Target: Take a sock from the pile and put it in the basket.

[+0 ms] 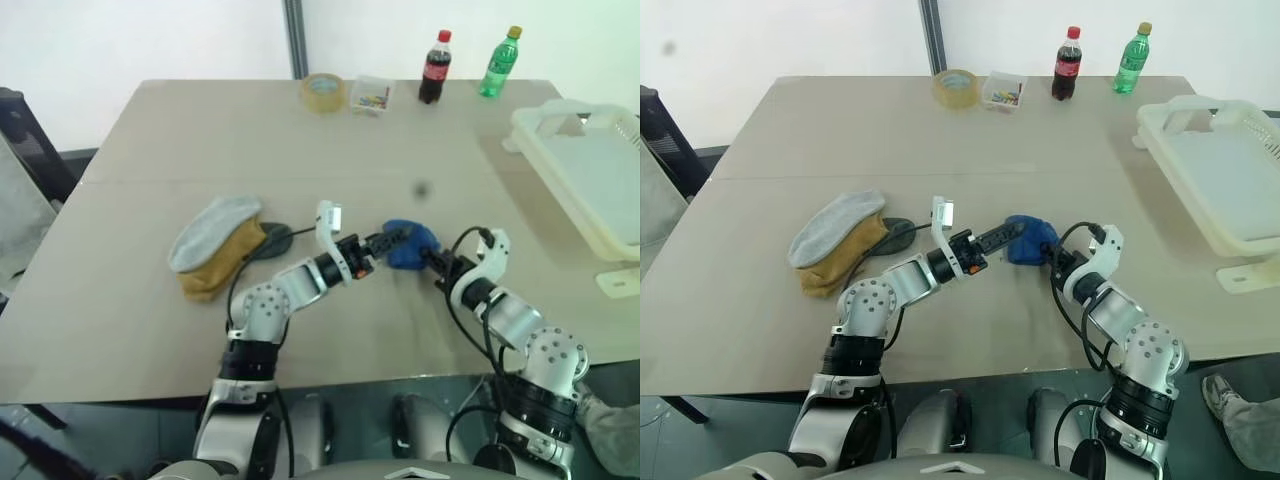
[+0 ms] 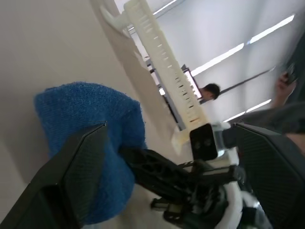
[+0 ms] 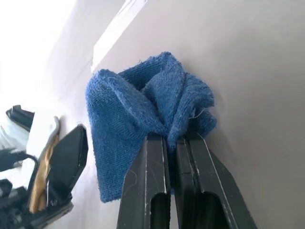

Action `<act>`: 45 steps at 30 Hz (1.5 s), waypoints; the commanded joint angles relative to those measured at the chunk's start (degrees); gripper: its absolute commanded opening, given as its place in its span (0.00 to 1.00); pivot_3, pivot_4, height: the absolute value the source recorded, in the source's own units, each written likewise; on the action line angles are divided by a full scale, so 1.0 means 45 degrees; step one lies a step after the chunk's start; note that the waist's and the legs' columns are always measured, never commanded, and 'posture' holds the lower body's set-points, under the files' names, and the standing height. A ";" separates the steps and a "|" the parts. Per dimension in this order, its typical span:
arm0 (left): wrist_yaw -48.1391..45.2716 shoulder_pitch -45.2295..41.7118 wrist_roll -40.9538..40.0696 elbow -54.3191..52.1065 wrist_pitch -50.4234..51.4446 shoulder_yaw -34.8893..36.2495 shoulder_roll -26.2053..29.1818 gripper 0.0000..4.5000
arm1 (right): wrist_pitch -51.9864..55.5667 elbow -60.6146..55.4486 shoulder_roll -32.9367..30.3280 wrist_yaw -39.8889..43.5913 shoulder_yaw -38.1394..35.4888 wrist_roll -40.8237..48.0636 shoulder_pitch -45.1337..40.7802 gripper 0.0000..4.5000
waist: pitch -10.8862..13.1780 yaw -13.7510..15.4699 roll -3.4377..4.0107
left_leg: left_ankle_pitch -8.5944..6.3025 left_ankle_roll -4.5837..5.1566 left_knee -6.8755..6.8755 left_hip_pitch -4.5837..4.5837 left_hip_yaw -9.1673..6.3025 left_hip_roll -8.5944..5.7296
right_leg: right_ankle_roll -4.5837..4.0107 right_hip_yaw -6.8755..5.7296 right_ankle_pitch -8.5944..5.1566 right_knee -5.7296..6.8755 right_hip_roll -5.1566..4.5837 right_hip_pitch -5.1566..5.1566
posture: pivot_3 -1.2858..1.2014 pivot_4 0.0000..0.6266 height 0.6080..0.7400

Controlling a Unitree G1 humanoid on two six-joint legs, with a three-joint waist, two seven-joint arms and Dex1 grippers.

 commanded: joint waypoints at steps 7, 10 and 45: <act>-0.2312 -0.0207 0.7965 0.0180 -0.8616 -0.3866 0.2312 1.00 | 0.0017 -0.0043 -0.1604 -0.1598 -0.0913 0.1484 -0.1279 0.02 | 0.0047 0.0033 0.0083 | -0.0001 0.0002 -0.0005 -0.0015 0.0012 0.0006 | -0.0002 0.0008 0.0001 -0.0007 -0.0007 -0.0017 | 0.52 0.24 1.00; -0.2609 -0.0198 0.8565 0.0858 -0.9595 -0.4046 0.2215 1.00 | 0.0196 0.0346 -0.2216 -0.1999 -0.1203 0.1952 -0.1689 0.02 | 0.0057 0.0031 0.0098 | -0.0003 0.0005 -0.0006 -0.0024 0.0020 0.0004 | -0.0001 0.0011 0.0002 -0.0015 -0.0008 -0.0020 | 0.52 0.24 1.00; -0.3796 -0.2141 0.8593 0.1469 -0.9898 -0.4064 -0.1004 1.00 | -0.1758 0.9457 -1.1348 -0.5832 -0.4710 0.3974 -0.7148 0.17 | 0.0084 0.0078 0.0149 | 0.0000 0.0016 0.0022 -0.0148 0.0054 -0.0032 | 0.0072 0.0028 0.0037 -0.0011 0.0009 -0.0115 | 0.52 0.24 1.00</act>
